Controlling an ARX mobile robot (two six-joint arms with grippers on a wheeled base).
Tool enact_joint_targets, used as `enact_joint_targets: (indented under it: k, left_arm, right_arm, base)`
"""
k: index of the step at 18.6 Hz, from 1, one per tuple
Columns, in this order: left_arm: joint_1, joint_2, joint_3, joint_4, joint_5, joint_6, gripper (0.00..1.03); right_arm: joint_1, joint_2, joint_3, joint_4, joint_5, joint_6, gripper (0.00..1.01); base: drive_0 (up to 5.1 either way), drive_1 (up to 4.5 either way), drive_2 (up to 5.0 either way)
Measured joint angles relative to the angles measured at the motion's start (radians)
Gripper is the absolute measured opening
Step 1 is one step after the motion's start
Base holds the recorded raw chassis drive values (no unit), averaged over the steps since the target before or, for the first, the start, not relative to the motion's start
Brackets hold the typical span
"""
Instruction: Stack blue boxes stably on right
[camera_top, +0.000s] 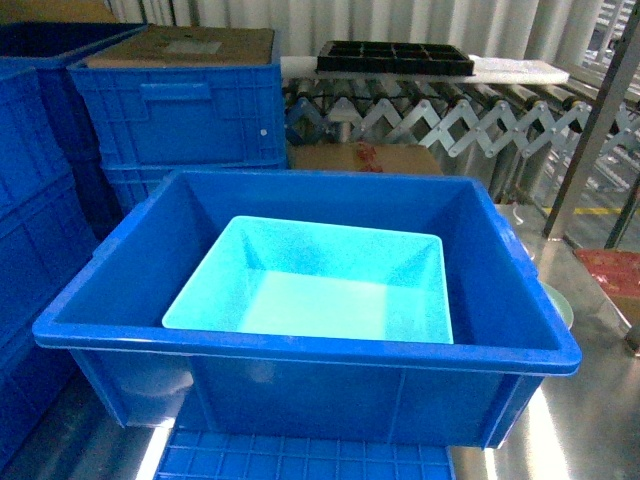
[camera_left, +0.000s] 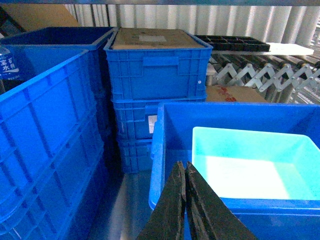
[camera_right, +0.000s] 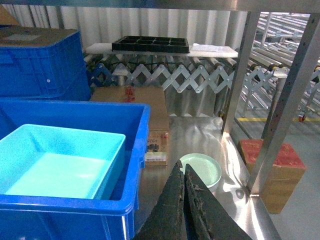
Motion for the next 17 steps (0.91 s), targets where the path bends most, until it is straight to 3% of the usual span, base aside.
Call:
enact_joint_targets:
  k: [5, 16, 17]
  left_arm:
    - [0.0, -0.159, 0.0, -0.148, 0.0, 0.0, 0.02]
    - [0.0, -0.355, 0.0, -0.345, 0.0, 0.0, 0.02]
    - [0.0, -0.425, 0.0, -0.444, -0.001, 0.0, 0.02]
  right_arm:
    - [0.0, -0.153, 0.0, -0.14, 0.0, 0.0, 0.02]
    - [0.0, -0.341, 0.0, -0.339, 0.0, 0.0, 0.02]
    - [0.0, -0.46, 0.0, -0.502, -0.003, 0.0, 0.02]
  base:
    - [0.0, 0.0, 0.0]
    - [0.0, 0.0, 0.0]
    - [0.0, 0.0, 0.0]
